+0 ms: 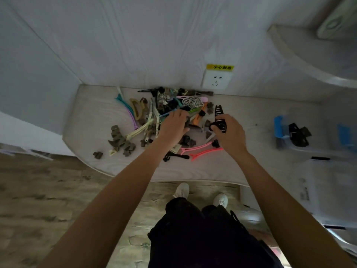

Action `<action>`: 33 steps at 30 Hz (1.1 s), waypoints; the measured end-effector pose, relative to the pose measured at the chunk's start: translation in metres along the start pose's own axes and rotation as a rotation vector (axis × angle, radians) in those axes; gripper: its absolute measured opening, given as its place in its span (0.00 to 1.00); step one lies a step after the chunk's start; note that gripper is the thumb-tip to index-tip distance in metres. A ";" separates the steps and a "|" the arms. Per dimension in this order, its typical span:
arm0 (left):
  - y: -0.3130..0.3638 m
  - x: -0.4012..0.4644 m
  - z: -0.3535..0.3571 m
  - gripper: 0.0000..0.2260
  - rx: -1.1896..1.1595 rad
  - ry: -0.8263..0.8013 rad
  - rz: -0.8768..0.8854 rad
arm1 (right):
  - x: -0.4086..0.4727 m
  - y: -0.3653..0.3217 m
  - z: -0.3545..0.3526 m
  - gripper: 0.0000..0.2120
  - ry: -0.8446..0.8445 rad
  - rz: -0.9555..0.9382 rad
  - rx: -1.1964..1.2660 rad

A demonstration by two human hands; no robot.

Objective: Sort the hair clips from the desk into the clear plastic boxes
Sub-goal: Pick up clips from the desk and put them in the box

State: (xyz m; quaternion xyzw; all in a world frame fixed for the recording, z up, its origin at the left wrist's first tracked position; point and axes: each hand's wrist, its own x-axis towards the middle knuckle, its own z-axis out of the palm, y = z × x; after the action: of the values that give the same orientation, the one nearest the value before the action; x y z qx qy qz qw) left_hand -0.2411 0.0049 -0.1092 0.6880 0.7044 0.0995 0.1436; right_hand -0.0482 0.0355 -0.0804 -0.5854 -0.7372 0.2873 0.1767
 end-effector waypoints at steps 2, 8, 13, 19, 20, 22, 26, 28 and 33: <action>0.007 -0.004 -0.006 0.19 -0.108 0.023 -0.022 | -0.005 0.002 -0.016 0.15 -0.003 0.083 0.161; 0.091 0.000 -0.044 0.15 -0.918 0.278 -0.092 | -0.033 0.040 -0.101 0.13 0.137 0.233 0.642; 0.201 0.019 -0.026 0.16 -1.088 0.031 -0.076 | -0.053 0.105 -0.192 0.18 0.378 0.331 0.524; 0.313 0.081 0.020 0.20 -0.872 -0.077 -0.039 | -0.034 0.175 -0.238 0.18 0.404 0.335 0.230; 0.322 0.092 0.030 0.18 -0.802 -0.085 -0.037 | -0.030 0.182 -0.239 0.18 0.386 0.324 0.202; 0.343 0.109 0.048 0.16 -0.694 -0.101 -0.076 | -0.024 0.193 -0.243 0.18 0.363 0.302 0.108; 0.377 0.115 0.063 0.16 -0.673 -0.183 -0.139 | -0.017 0.209 -0.241 0.15 0.317 0.260 -0.122; 0.384 0.110 0.064 0.13 -0.655 -0.238 -0.123 | -0.015 0.210 -0.238 0.14 0.277 0.235 -0.228; 0.373 0.094 0.058 0.15 -0.579 -0.241 -0.080 | -0.007 0.212 -0.232 0.15 0.216 0.201 -0.432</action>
State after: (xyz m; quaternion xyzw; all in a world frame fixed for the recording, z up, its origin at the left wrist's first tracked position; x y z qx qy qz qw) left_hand 0.1280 0.1078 -0.0444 0.5970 0.6512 0.2079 0.4199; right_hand 0.2532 0.1105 -0.0344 -0.7070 -0.6966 0.0754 0.0959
